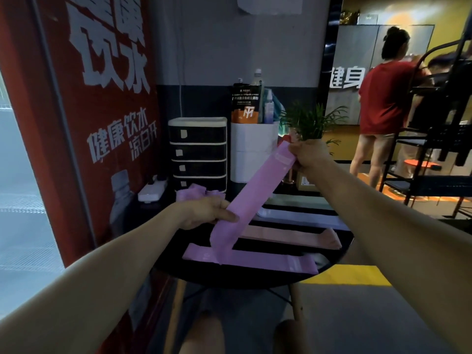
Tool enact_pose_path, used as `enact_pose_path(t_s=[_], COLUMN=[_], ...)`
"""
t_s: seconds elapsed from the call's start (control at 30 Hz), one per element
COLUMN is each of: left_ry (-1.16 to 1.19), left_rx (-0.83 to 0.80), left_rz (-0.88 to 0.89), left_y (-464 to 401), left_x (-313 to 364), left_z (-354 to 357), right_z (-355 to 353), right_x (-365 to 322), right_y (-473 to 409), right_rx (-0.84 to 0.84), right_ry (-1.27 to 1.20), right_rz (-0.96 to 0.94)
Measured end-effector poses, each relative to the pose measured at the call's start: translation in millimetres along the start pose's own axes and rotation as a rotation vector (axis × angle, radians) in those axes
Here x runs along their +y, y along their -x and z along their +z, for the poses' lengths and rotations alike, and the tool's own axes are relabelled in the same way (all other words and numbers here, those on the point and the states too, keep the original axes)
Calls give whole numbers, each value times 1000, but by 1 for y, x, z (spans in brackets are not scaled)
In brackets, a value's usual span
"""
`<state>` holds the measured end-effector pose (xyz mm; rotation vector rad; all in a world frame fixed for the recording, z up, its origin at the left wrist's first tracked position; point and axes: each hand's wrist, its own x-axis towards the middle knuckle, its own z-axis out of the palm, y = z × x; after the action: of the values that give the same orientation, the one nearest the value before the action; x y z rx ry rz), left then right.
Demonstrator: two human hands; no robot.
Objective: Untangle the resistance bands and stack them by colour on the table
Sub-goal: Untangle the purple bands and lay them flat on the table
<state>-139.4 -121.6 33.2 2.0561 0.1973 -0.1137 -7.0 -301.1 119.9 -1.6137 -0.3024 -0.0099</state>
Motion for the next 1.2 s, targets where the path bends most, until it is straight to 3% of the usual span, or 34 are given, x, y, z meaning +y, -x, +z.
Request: enact_pose_path(t_s=[0.33,0.47,0.6,0.7,0.9,1.2], left_ry=[115,266,412,449,103,-95], left_rx=[87,215,448,576,711,819], left_rz=[-231,-261,-220,-185,-244,-178], left_y=[14,13,4,-3,-9,-5], left_x=[-59,-69,-79,-91,-115,-124], left_z=[-18,-16,-10,-2,8,19], right_z=[-35,-39,-46,-52,-57,-57], right_x=[72,108,145,167,188,200], right_y=[11,30,47,51,69,72], right_rx=[145,160,104,99,112,115], right_ry=[-123,-47,20,183,346,403], right_rz=[217,212,282,260,234,201])
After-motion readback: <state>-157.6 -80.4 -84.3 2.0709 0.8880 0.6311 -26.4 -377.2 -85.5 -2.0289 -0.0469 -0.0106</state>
